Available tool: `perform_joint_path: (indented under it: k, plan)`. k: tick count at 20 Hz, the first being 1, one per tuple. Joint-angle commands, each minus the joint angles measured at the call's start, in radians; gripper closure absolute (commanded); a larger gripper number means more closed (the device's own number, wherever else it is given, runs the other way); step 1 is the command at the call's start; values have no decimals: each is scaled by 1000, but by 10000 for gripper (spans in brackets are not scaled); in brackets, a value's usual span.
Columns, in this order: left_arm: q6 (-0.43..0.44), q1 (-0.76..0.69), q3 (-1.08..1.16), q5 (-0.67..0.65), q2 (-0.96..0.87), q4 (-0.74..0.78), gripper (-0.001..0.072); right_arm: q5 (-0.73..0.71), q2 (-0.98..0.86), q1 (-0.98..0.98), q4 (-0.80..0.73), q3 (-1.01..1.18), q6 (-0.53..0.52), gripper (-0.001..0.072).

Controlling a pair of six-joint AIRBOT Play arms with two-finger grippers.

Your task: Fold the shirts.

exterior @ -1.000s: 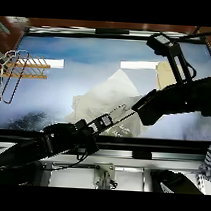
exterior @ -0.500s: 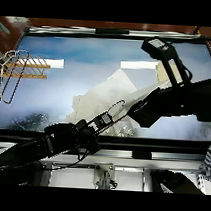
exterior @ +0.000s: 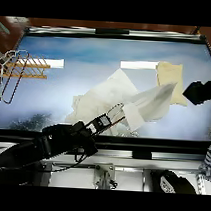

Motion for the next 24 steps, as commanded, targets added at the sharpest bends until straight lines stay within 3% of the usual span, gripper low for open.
perform_joint_path:
  k: [1, 3, 5, 16, 20, 24]
  plan:
    - [65, 20, 0, -76, 26, 4, 669, -47, -53, -90, 103, 0, -483, 169]
    - [94, 39, 1, -106, 40, 4, 669, -76, -98, -60, 207, 0, -726, 169]
    - [173, 39, 1, -151, 40, 4, 669, -102, -153, -16, 204, 0, -852, 169]
    - [234, 137, 5, -212, 40, 20, 669, -135, -269, 146, 203, -2, -936, 169]
    - [342, 154, 37, -212, 40, 19, 669, -126, -279, 159, 188, -3, -958, 169]
    - [381, 155, 39, -203, 40, 25, 669, -113, -328, 159, 210, -2, -972, 169]
